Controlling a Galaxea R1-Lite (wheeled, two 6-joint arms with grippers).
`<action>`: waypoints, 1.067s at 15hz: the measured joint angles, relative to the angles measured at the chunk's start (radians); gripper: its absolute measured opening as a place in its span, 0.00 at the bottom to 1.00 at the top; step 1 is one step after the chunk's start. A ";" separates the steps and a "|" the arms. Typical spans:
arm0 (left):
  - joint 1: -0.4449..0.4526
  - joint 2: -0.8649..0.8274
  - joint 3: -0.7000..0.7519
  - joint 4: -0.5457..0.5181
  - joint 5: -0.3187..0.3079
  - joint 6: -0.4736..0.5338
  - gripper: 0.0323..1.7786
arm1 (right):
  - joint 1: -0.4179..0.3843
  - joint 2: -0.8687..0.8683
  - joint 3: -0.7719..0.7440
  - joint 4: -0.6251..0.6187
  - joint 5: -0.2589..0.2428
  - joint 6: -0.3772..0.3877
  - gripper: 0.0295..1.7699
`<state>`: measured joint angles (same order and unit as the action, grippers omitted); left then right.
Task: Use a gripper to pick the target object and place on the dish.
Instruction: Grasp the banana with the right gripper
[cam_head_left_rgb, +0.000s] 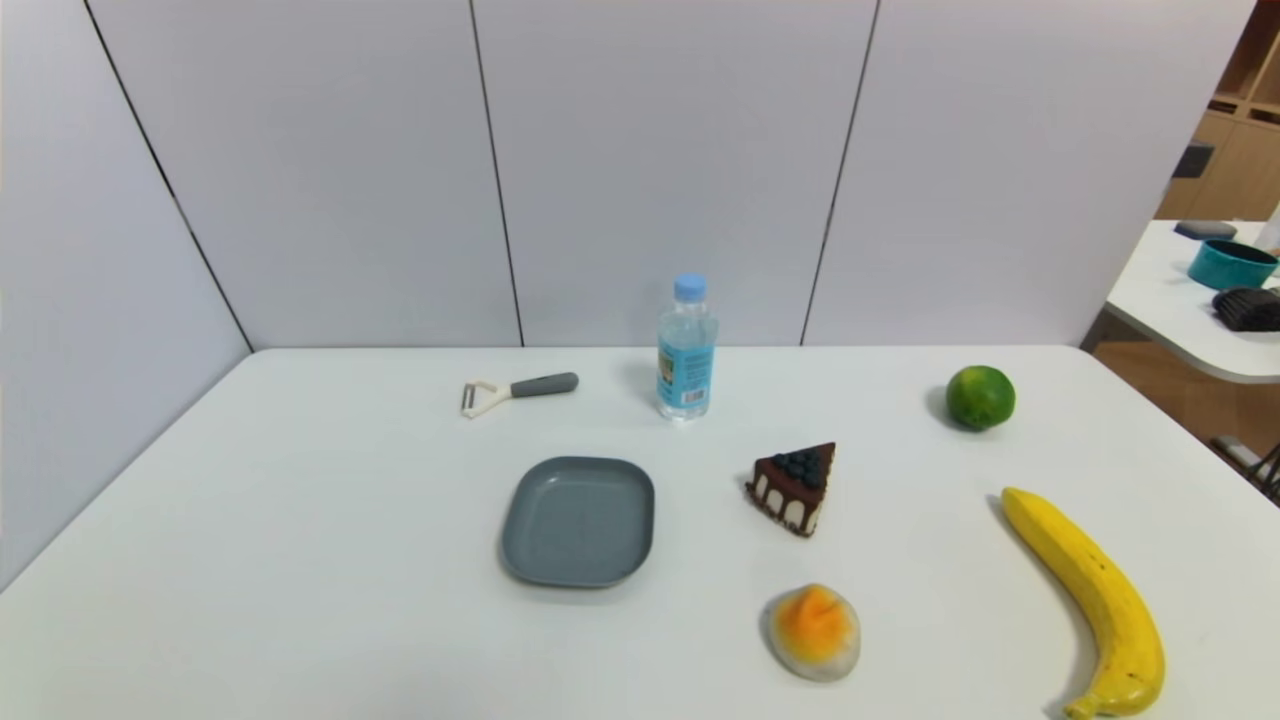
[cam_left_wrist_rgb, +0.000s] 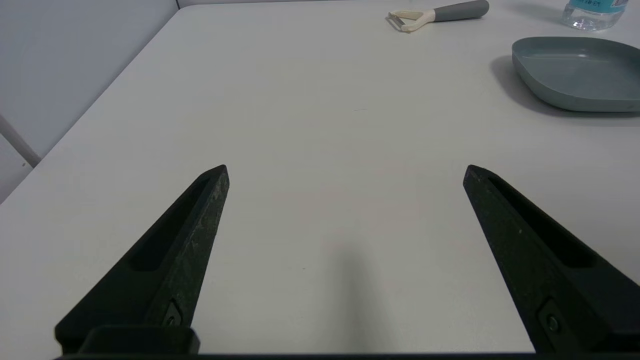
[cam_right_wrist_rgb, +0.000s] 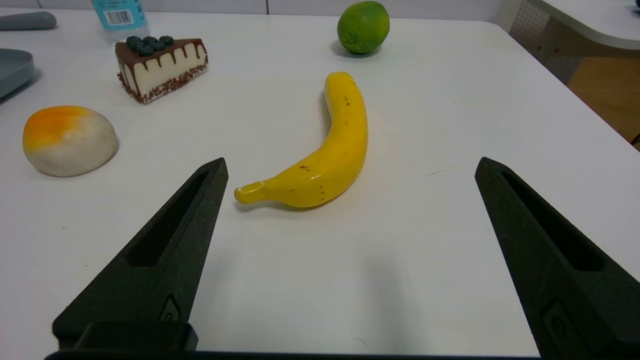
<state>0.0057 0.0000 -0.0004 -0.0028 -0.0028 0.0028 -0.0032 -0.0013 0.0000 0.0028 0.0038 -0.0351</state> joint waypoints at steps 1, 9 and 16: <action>0.000 0.000 0.000 0.000 0.000 0.000 0.95 | 0.000 0.000 0.000 0.000 0.000 -0.001 0.97; 0.000 0.000 0.000 0.000 0.000 0.000 0.95 | -0.005 0.143 -0.009 0.019 0.012 -0.053 0.97; 0.000 0.000 0.000 0.000 0.000 0.000 0.95 | 0.016 0.486 -0.424 -0.062 0.004 -0.120 0.97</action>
<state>0.0057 0.0000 0.0000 -0.0028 -0.0032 0.0032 0.0130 0.4843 -0.4236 -0.0591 0.0081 -0.1553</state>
